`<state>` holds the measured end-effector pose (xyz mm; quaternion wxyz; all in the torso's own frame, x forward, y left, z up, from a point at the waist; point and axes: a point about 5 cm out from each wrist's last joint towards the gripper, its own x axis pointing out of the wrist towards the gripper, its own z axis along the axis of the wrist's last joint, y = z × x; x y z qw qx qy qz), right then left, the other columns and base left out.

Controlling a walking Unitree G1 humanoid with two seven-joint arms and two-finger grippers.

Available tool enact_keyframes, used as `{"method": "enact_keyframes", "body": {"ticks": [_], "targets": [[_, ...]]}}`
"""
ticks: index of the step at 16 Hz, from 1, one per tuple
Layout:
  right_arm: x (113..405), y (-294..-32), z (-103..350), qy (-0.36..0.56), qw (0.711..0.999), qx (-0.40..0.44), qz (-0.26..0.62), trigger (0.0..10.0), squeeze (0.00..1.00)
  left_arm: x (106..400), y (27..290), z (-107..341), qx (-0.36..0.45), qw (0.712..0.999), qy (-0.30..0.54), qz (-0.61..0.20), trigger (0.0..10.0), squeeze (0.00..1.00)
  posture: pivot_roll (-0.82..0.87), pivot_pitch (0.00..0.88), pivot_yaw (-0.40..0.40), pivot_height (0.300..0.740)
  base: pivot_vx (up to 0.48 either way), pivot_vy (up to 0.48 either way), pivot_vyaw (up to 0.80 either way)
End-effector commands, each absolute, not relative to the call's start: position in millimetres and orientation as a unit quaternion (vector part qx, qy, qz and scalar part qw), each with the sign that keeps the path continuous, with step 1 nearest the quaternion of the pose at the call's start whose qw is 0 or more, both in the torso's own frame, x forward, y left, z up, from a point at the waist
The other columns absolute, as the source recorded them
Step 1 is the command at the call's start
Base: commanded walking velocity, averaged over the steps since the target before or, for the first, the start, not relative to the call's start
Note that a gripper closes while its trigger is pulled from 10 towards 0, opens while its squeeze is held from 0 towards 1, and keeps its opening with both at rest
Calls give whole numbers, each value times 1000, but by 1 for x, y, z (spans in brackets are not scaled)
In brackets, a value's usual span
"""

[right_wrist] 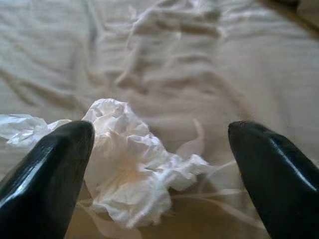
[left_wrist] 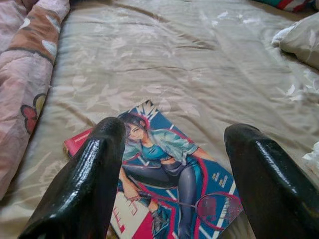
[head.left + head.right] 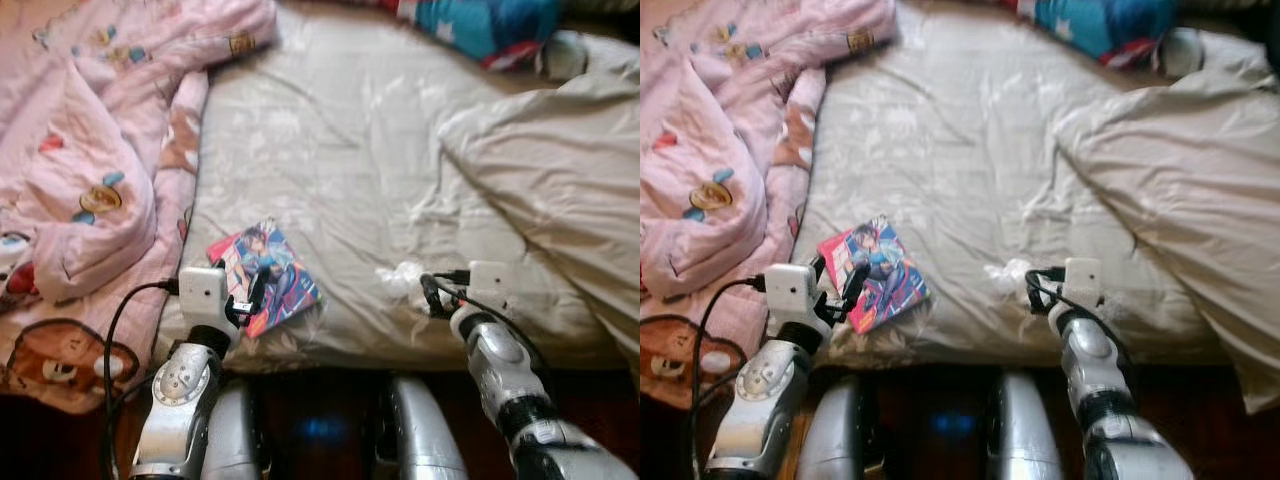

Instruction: Clean up the room

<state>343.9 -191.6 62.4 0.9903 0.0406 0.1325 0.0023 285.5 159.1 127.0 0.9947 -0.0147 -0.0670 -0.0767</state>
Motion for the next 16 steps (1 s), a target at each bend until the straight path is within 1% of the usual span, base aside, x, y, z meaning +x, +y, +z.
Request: {"method": "enact_keyframes", "body": {"ticks": [1,2,3,6,9,11,12,13,16], "targets": [[340,-192,55,154,987,42,4,10000,1000,282,159,126,-21,995,-56,-79,10000,0,137,414,1,609,0,0,0],[341,-192,56,151,987,49,5,10000,871,280,158,127,-21,995,-57,-80,10000,0,144,423,2,609,0,0,0],[342,-193,56,155,986,61,0,10000,0,279,158,129,-21,995,-58,-82,10000,0,149,428,6,609,0,0,0],[340,-192,52,166,983,72,-4,10000,0,271,162,128,-16,995,-49,-80,10000,0,163,438,11,609,0,0,0],[330,-191,36,209,976,57,-7,10000,0,263,166,124,-14,997,-31,-73,10000,0,171,447,11,609,0,0,0],[325,-189,28,229,972,60,-7,10000,0,260,164,123,-13,997,-25,-75,10000,0,172,453,10,609,0,0,0],[325,-187,27,229,971,65,-4,2039,0,261,164,124,-12,997,-24,-74,10000,0,176,453,10,609,0,0,0],[325,-186,28,227,971,67,-2,0,0,261,164,124,-11,997,-23,-74,10000,0,177,452,10,609,0,0,0],[328,-181,32,214,974,70,5,0,0,260,165,122,-9,997,-18,-70,10000,0,175,451,10,609,0,0,0]]}}
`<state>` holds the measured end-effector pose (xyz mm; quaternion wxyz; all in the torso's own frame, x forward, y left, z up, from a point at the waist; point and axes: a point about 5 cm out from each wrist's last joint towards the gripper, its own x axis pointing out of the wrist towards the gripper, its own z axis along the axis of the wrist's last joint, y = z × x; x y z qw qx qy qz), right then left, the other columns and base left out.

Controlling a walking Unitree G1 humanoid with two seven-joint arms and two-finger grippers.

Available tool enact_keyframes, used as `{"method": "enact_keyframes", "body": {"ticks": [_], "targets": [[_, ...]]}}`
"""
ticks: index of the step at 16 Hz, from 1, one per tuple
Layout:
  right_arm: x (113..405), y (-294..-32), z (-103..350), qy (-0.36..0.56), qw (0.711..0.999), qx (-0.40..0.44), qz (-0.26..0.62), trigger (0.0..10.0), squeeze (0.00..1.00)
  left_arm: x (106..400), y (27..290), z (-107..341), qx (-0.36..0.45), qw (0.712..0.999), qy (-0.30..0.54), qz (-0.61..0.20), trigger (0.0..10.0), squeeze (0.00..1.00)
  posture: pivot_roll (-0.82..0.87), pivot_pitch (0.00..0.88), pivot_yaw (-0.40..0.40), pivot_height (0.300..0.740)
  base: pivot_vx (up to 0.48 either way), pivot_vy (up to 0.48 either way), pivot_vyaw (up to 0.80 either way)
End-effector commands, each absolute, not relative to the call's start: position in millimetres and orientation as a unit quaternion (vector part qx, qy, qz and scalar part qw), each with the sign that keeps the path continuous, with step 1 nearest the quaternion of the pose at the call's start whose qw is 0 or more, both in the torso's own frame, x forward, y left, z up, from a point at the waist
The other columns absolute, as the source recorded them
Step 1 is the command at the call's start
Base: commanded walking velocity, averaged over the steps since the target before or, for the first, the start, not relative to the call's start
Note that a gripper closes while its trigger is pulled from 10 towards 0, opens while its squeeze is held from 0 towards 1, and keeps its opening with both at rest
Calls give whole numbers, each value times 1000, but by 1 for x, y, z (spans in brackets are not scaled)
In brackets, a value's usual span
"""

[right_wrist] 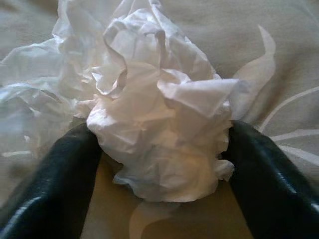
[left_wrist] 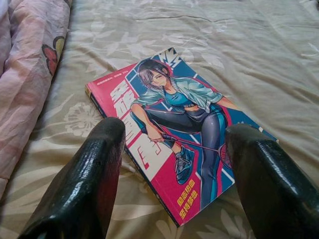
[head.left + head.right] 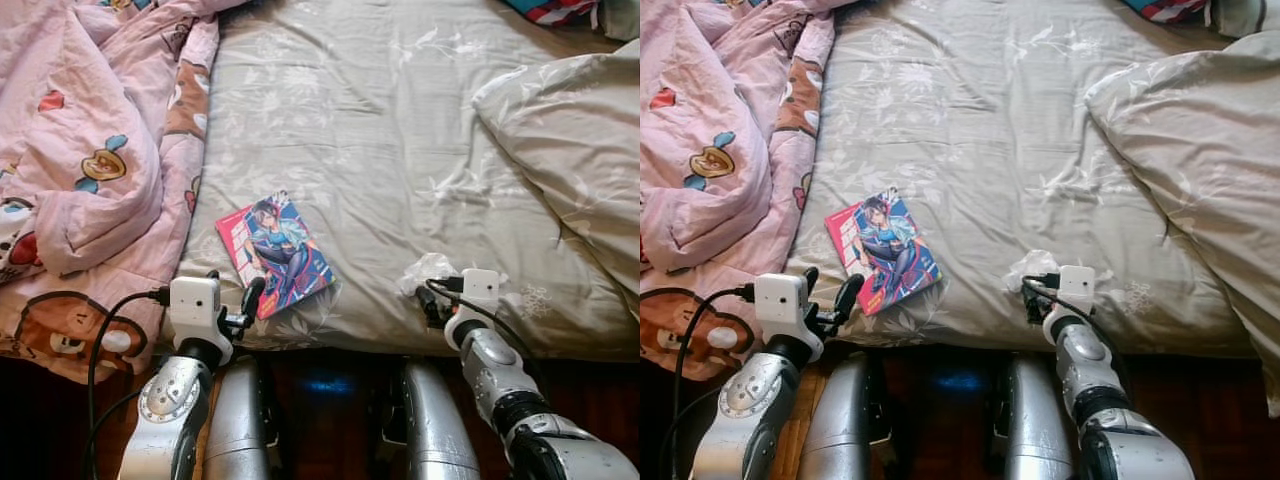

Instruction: Clean up the room

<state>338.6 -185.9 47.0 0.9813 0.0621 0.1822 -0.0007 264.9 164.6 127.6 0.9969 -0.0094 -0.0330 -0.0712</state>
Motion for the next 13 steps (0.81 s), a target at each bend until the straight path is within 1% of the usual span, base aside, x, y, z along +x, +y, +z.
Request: {"method": "enact_keyframes", "body": {"ticks": [1,7,13], "targets": [[330,-182,33,209,975,72,3,0,0,259,166,122,-9,997,-17,-69,10000,0,175,452,10,609,0,0,0],[337,-182,45,170,983,67,1,0,0,262,166,121,-9,998,-14,-68,10000,0,166,447,4,609,0,0,0],[338,-182,48,159,984,75,1,0,0,262,169,120,-5,998,-13,-63,10000,0,160,438,1,609,0,0,0]]}}
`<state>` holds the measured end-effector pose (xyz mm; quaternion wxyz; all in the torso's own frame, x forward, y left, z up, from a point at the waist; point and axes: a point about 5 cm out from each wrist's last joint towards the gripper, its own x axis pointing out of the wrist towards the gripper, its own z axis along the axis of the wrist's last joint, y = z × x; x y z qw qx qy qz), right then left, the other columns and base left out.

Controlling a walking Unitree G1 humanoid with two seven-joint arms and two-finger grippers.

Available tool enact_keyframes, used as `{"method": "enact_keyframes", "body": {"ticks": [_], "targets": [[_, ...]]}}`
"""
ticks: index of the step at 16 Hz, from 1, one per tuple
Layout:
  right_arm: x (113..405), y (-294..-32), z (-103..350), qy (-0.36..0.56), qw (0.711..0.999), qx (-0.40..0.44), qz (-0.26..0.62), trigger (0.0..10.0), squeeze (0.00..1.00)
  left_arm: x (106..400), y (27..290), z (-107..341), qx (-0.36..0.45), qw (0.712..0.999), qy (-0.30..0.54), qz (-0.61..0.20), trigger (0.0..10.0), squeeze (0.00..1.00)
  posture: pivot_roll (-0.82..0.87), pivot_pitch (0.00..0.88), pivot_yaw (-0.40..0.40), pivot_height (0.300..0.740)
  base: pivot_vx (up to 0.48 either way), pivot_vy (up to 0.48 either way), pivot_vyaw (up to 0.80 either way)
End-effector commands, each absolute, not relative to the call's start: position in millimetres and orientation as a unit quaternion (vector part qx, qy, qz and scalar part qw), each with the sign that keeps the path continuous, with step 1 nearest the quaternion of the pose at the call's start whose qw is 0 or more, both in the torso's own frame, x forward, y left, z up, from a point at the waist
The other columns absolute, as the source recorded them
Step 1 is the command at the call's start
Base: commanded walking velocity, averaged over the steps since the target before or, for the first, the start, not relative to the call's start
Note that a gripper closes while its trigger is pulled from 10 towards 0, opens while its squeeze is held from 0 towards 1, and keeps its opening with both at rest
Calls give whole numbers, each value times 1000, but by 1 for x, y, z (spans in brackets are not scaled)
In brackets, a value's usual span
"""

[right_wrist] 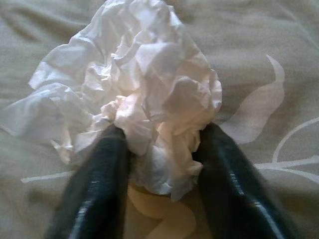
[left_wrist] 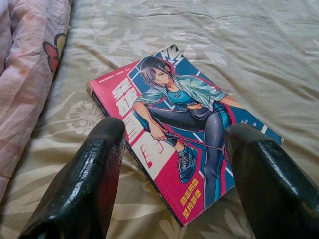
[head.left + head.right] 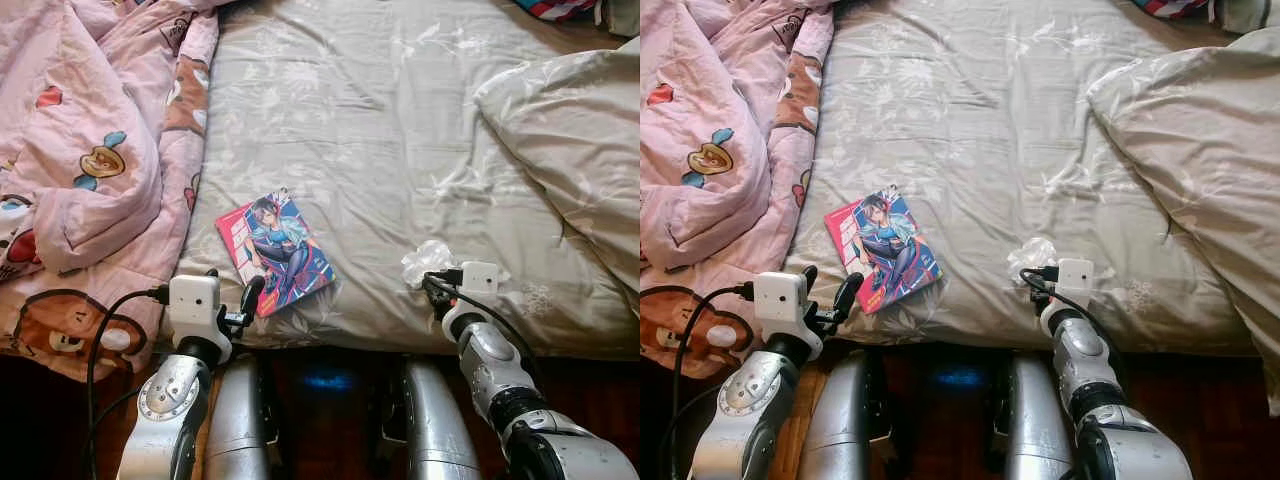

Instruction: Clean up the room

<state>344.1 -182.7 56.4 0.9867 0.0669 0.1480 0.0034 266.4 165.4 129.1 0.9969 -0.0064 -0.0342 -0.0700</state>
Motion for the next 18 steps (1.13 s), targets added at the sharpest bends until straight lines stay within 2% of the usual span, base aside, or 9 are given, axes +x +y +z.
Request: {"method": "enact_keyframes", "body": {"ticks": [1,8,11,14,15,16,17,18], "targets": [[338,-181,48,158,984,76,1,0,0,263,168,120,-5,998,-12,-64,10000,0,159,437,1,609,0,0,0],[340,-182,53,136,988,76,-8,0,0,266,169,119,-5,998,-14,-60,10000,0,149,427,0,609,0,0,0],[339,-183,68,51,996,70,-8,0,0,272,171,114,-6,999,-13,-52,10000,0,104,380,-17,609,0,0,0],[325,-187,68,11,999,39,-12,0,0,276,170,109,-8,999,-14,-45,10000,0,80,338,-25,609,0,0,0],[319,-189,67,1,999,36,-17,3647,0,276,171,108,-8,999,-15,-42,10000,0,72,326,-26,609,0,0,0],[314,-190,67,-4,999,32,-21,7961,0,275,172,107,-9,999,-15,-40,10000,0,70,321,-26,609,0,0,0],[303,-192,65,-18,999,24,-33,10000,0,273,174,101,-6,999,-10,-38,10000,0,49,272,-24,609,0,0,0],[295,-195,62,-25,998,32,-49,10000,0,272,174,95,-2,999,-3,-40,10000,0,42,243,-27,609,0,0,0]]}}
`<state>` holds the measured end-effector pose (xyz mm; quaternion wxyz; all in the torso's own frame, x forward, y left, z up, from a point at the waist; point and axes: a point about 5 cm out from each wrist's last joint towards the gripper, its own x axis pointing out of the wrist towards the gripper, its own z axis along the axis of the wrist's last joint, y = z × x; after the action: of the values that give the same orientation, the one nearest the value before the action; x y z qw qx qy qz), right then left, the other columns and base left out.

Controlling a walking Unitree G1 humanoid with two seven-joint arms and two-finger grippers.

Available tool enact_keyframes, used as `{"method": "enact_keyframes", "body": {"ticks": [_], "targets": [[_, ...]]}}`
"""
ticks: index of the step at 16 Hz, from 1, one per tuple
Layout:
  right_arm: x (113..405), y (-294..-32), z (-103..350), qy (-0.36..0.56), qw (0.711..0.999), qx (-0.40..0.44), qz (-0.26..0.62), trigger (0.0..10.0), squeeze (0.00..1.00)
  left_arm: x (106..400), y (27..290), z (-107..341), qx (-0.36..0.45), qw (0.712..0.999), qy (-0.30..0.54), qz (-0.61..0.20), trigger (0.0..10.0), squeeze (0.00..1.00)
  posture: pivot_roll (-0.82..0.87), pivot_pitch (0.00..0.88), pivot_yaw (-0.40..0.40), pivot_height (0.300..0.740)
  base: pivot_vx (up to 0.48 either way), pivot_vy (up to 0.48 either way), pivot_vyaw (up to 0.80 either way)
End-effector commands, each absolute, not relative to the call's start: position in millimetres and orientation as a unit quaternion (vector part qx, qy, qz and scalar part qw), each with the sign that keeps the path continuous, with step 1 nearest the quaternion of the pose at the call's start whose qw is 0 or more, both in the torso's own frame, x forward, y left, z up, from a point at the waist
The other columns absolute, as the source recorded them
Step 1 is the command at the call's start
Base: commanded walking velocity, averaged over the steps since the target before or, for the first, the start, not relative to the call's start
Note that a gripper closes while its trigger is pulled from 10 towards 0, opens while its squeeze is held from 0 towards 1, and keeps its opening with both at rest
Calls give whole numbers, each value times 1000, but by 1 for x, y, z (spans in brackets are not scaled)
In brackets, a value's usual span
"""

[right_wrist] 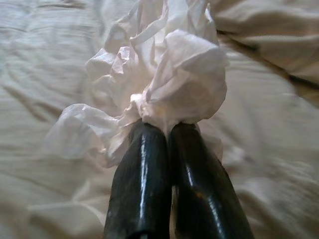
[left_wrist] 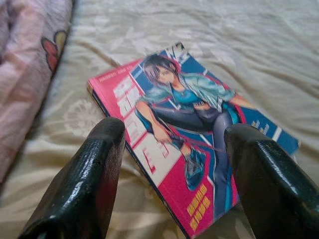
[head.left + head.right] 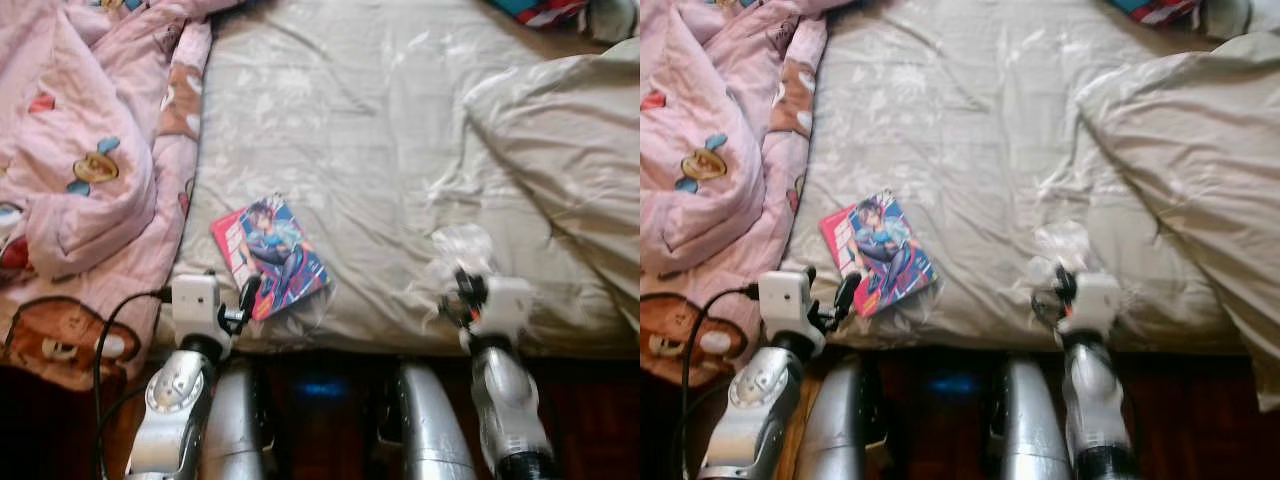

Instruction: Clean up the room

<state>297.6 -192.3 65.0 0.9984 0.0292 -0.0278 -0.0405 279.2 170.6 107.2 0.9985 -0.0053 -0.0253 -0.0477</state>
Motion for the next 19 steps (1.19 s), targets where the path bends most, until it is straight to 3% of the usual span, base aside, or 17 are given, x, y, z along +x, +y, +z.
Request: {"method": "enact_keyframes", "body": {"ticks": [1,7,9,12,19], "targets": [[290,-197,63,-30,998,27,-55,10000,0,273,174,94,0,999,-3,-42,10000,0,39,229,-27,609,0,0,0],[263,-231,73,-41,994,-6,-100,10000,0,288,202,102,25,999,-36,-6,10000,0,24,151,-35,609,0,0,0],[265,-226,79,-52,994,13,-97,10000,0,291,205,102,25,999,-42,0,10000,0,32,136,-33,609,0,0,0],[274,-210,85,-58,997,11,-49,10000,0,293,202,102,25,999,-44,-5,10000,0,30,119,-30,642,0,0,0],[269,-217,69,-20,997,15,-68,10000,0,293,205,92,26,999,-32,-6,10000,0,29,89,-17,717,0,0,0]]}}
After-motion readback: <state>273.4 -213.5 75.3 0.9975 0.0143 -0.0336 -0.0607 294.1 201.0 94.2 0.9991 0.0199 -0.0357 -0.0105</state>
